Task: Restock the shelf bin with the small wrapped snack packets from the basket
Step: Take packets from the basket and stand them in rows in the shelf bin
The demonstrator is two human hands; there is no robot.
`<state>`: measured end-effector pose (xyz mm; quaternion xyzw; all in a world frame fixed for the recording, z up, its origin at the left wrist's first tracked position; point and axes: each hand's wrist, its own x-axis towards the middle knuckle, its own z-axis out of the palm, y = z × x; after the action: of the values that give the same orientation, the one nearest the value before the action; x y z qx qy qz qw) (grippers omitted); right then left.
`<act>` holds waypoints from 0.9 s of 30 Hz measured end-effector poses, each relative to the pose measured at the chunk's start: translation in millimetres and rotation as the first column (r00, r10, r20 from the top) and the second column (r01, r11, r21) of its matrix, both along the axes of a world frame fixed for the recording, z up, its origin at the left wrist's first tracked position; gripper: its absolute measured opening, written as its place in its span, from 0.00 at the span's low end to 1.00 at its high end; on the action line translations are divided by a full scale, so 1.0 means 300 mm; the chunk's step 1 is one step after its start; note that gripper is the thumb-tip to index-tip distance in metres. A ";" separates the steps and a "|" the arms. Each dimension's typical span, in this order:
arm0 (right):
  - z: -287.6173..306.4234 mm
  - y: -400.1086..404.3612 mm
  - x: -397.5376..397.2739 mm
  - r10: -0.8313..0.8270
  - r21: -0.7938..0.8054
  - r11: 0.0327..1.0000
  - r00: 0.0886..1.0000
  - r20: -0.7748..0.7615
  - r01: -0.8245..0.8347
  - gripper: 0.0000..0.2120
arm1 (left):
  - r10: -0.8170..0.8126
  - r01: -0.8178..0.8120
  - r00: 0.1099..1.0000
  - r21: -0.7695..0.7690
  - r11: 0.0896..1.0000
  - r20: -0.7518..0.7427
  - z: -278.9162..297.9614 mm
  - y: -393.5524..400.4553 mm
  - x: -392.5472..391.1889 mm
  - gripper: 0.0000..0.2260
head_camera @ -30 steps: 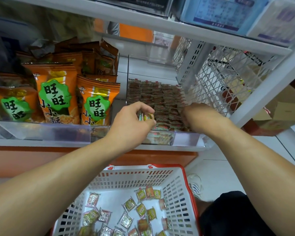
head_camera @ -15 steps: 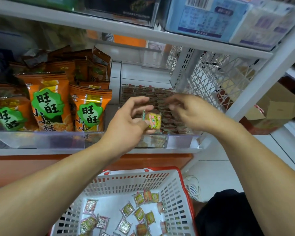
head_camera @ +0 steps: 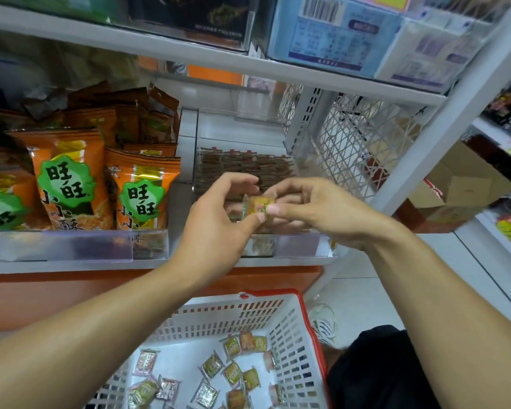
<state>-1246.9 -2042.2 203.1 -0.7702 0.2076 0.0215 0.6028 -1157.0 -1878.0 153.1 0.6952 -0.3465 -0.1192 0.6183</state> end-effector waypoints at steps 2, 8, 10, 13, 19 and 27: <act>0.005 0.004 0.009 -0.071 0.057 0.996 0.994 0.082 0.066 0.13 | 0.013 -0.013 1.000 0.017 1.000 0.010 -0.001 0.002 0.009 0.22; 0.071 -0.118 -0.016 -0.079 -0.902 0.432 0.995 -0.060 -0.020 0.10 | -0.201 0.016 0.910 0.454 0.891 0.363 -0.030 0.010 0.015 0.33; 0.053 -0.126 -0.004 -0.097 -0.910 0.343 0.955 -0.279 -0.231 0.11 | -0.321 0.016 0.850 0.589 0.808 0.417 -0.053 0.014 0.013 0.34; -0.020 -0.101 0.046 -0.085 -0.858 0.269 0.876 -0.475 -0.438 0.14 | -0.410 -0.005 0.792 0.677 0.736 0.453 -0.080 0.017 0.010 0.36; -0.082 -0.109 0.110 -0.174 -0.809 0.233 0.796 -0.580 -0.539 0.10 | -0.424 -0.020 0.773 0.687 0.727 0.472 -0.088 0.014 0.015 0.36; -0.082 -0.091 0.138 -0.193 -0.728 0.270 0.705 -0.682 -0.630 0.04 | -0.454 0.010 0.766 0.698 0.716 0.455 -0.068 0.043 0.021 0.35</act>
<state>-1205.6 -2069.5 178.5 -0.9270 0.2554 0.2575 -0.0956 -1150.7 -1865.1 132.8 0.8148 -0.5475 -0.0891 0.1687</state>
